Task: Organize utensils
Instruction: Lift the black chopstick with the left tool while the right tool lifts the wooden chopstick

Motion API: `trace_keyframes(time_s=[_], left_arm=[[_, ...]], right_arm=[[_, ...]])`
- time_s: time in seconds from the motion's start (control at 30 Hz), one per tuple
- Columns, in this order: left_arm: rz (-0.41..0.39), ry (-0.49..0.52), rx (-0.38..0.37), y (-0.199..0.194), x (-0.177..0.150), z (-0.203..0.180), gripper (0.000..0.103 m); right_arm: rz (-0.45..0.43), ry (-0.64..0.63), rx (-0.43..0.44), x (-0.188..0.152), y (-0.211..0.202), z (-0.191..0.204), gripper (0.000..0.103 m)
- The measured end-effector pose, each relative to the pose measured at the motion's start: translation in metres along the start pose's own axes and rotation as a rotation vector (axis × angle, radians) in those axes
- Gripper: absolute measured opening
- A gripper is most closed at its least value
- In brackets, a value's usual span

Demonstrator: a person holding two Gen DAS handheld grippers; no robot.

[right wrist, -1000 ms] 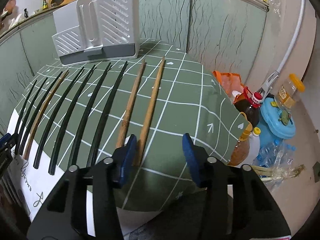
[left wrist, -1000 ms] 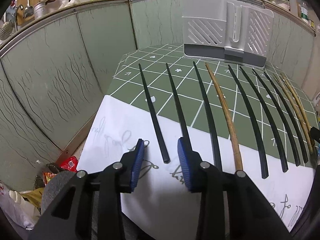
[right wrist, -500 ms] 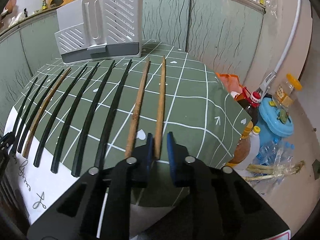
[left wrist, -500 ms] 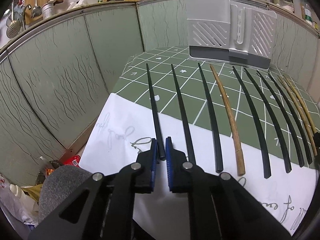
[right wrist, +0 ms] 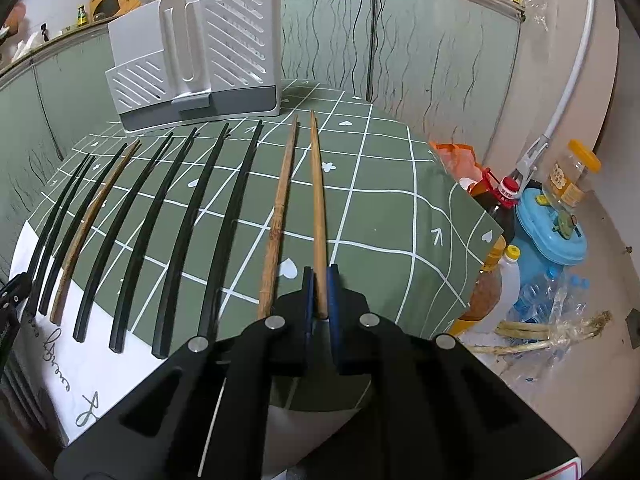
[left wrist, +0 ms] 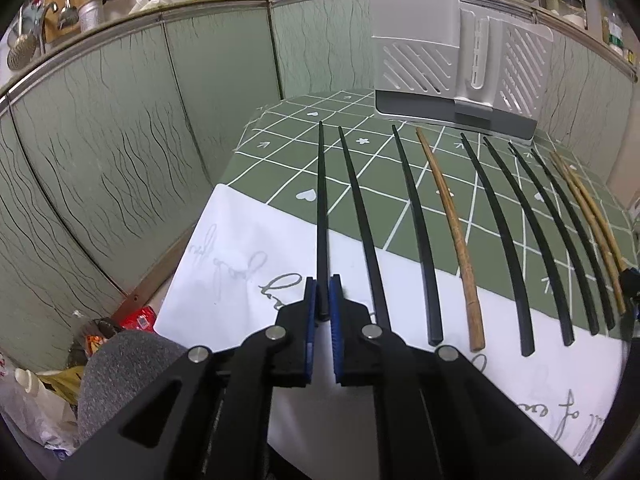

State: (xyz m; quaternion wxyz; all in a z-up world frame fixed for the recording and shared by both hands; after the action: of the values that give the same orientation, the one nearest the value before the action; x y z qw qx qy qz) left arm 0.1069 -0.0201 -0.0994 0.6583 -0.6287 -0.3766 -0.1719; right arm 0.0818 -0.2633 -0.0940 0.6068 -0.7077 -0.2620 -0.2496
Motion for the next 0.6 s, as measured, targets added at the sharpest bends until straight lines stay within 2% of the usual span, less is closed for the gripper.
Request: trace_keyframes(time_s=[0.17,0.6], left_arm=[[0.013,-0.007,-0.015,-0.004,0.004,0.001,0.007],[-0.017,-0.009,-0.048,-0.030,0.018,0.004,0.008]], right_arm=[[-0.007,0.004,0.005,0.003,-0.007,-0.003,0.006],[-0.055,-0.005,0.026,0.021,-0.036,-0.006,0.006]])
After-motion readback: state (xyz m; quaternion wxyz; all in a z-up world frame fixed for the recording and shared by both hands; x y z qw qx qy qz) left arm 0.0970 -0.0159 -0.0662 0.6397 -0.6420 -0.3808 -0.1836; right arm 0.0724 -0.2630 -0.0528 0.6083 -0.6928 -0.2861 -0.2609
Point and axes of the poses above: each gripper's, at about its wrist camera, not at the fingertips, and y roughly the way its jaws point, z to its left, x to its top, the point moved 2 cm from there along y, roughly the way its jaws point, and after that the axes turned 13 degrees about -y, right-handed, at the moved point
